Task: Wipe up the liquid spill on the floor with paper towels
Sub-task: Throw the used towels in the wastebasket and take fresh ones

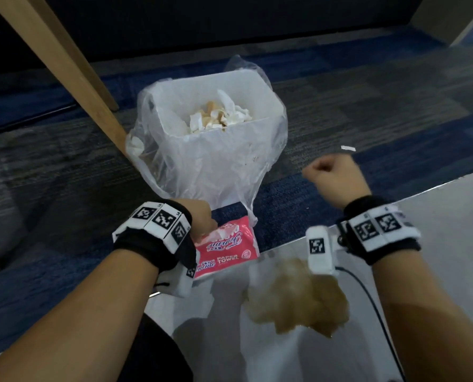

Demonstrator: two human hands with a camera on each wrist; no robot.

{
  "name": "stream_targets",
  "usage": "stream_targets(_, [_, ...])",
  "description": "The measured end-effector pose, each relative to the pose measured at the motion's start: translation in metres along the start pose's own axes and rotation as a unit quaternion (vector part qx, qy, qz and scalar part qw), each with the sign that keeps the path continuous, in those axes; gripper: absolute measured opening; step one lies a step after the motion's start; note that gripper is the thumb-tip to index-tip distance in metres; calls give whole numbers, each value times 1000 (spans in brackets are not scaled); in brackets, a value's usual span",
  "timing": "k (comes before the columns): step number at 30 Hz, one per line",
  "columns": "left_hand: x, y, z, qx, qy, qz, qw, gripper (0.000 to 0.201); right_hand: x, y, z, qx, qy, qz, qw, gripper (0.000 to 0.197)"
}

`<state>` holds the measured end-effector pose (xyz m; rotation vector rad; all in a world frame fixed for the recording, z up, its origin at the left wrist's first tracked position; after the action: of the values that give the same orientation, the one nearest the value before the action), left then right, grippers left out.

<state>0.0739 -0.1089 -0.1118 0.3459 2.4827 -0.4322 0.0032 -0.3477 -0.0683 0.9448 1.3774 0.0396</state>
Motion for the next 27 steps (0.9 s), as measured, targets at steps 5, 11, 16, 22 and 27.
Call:
stream_targets(5, [-3,8,5,-21,-45,-27,998,34,102,-30,-46,-8,180,-106,978,2])
stream_targets(11, [0,22,8,-38,-60,-30,997,5,171,5,-66,-126,178,-139,966,47])
stream_targets(16, [5,22,6,-28,-46,-43,998,6,182,19,-61,-116,99,-134,979,47])
stream_targets(22, [10,12,5,-22,-36,-68,997,31,181,17,-60,-67,80,-128,986,18])
stream_targets(27, [11,7,5,-28,-28,-81,996,32,170,13,-73,-88,35,-30,995,17])
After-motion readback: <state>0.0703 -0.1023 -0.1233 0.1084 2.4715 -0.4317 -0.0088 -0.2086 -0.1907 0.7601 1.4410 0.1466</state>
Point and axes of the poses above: each hand's wrist, its own z-axis towards the middle knuckle, its own x-axis out of the palm, y = z × x, the point moved 3 cm from there along z, towards the middle knuckle, and after that the axes turned 8 degrees about -z, right-handed, at the moved point
